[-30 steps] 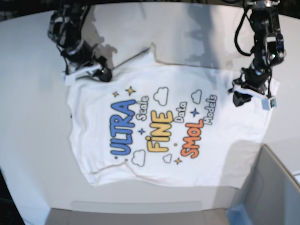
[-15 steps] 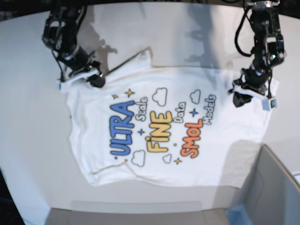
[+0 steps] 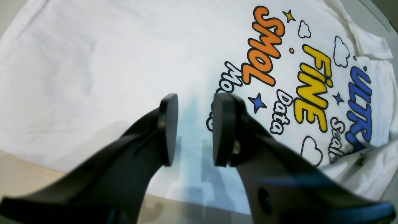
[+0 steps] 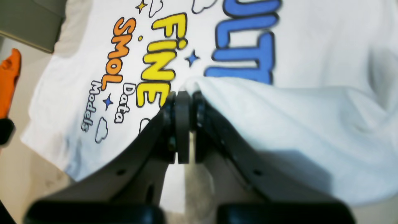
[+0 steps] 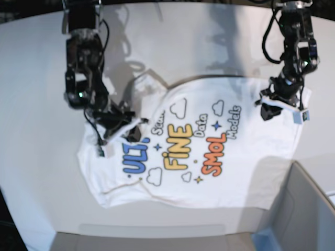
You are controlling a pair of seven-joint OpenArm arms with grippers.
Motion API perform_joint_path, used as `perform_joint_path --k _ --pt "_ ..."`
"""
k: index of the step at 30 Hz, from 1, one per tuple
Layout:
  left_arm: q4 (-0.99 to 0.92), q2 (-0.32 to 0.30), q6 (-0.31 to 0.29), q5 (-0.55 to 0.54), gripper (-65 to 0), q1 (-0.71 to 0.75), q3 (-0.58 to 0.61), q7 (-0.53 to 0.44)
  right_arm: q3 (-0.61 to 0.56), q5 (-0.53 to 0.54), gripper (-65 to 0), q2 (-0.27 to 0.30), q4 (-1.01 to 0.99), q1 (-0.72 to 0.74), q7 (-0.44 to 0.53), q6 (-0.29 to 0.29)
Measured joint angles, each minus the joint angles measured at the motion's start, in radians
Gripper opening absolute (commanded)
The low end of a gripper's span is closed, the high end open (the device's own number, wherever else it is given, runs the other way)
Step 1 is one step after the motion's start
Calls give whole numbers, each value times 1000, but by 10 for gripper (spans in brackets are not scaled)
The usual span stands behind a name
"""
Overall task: Layout the t-shirt on the table in an organized manner, then fold the t-shirt properly
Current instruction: 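Fold the grasped sleeve edge with the right gripper toward the shirt's center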
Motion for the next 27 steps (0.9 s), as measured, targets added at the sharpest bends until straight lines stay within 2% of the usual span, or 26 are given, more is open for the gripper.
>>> perform_joint_path --k 4,7,10,12,16,22,24,27 --pt "0 0 -3 -1 -451 2 1 0 -127 -127 -650 6 -256 192 3 -3" --pt "0 0 -2 0 -451 3 2 0 -222 -201 -637 5 -361 269 -2 -7" --pt "0 0 -2 0 -451 3 2 0 -263 -230 -494 0 -370 284 0 -5" --pt "0 0 -2 0 -451 6 2 0 -277 -253 -437 0 -361 275 0 -5" --pt "0 0 -1 0 -451 6 3 1 -274 -264 -459 9 -231 204 -6 -8" --pt "-1 0 1 4 -451 8 4 -1 -266 -257 -520 5 117 16 7 -6" --pt "-1 1 -2 3 -451 8 4 0 -266 -252 -521 5 137 -46 6 -5" --pt "-1 1 -2 0 -451 8 4 0 -242 -325 -522 1 116 -115 -15 0"
